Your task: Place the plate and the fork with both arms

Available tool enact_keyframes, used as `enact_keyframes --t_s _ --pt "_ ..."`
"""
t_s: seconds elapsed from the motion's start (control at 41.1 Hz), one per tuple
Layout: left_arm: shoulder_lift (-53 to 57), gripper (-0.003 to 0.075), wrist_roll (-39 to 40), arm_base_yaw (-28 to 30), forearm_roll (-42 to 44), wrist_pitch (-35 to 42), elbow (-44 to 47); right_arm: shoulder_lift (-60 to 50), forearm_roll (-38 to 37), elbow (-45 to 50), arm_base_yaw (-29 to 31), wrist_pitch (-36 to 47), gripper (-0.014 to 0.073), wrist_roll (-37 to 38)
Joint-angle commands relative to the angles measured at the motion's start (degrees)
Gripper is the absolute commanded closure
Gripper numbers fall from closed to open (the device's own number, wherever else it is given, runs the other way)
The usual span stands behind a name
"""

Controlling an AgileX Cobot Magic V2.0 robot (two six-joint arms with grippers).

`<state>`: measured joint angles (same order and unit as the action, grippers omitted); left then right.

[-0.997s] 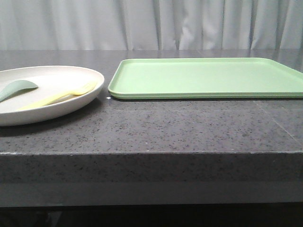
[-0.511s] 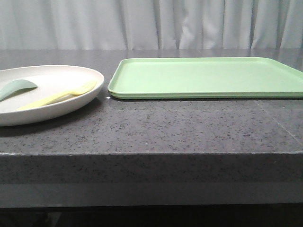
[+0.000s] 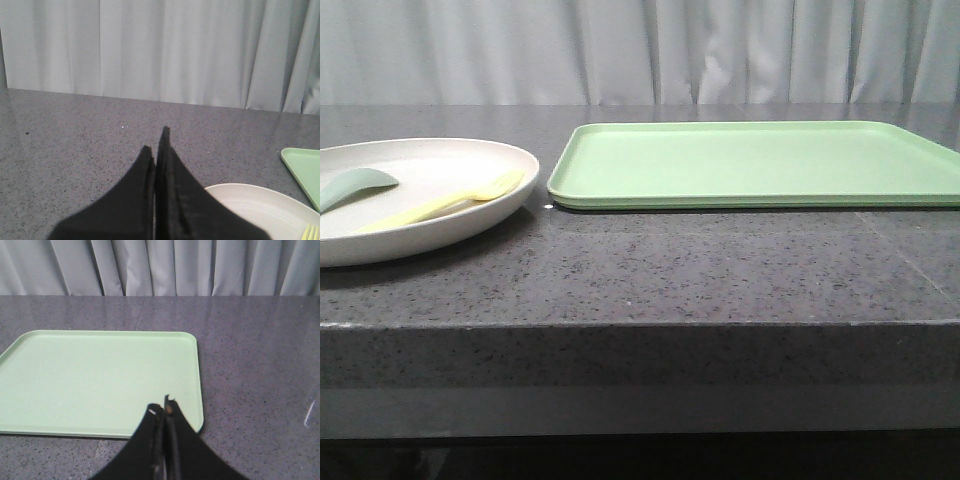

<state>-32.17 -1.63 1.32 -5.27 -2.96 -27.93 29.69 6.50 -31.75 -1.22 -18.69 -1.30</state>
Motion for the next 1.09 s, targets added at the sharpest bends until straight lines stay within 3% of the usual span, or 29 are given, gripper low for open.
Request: enact_keyframes --t_s 0.0,0.073,0.146,0.341,0.414,0.657,0.949,1.07 --pt "-0.7 0.0736 0.5 0.2 0.0 4.1 -2.2 1.4 0.4 -2.2 0.1 4.6 0.0643 -0.5" --pt "-0.7 0.0717 0.5 0.2 0.0 4.4 -2.2 1.7 0.4 -2.2 0.1 4.7 0.0580 -0.5" --pt "-0.7 0.0637 0.5 0.2 0.0 4.6 -2.2 1.7 0.4 -2.2 0.1 4.8 0.0438 -0.5" --pt "-0.7 0.0154 0.5 0.2 -2.5 5.3 -2.2 1.7 0.4 -2.2 0.1 5.7 0.0062 -0.5" --pt "-0.8 0.0077 0.5 0.2 -3.0 5.1 -2.2 1.7 0.4 -2.2 0.1 6.4 0.0004 -0.5" --pt "-5.6 0.0092 0.5 0.2 -2.6 3.0 -5.5 1.7 0.4 -2.2 0.1 6.5 -0.0008 -0.5" --pt "-23.7 0.0092 0.5 0.2 -1.6 -23.6 -24.8 1.7 0.4 -2.2 0.1 6.5 -0.0008 -0.5" --pt "-30.8 0.0092 -3.1 -1.3 -1.6 -32.6 -31.9 1.7 0.4 -2.2 0.1 6.5 -0.0008 -0.5"
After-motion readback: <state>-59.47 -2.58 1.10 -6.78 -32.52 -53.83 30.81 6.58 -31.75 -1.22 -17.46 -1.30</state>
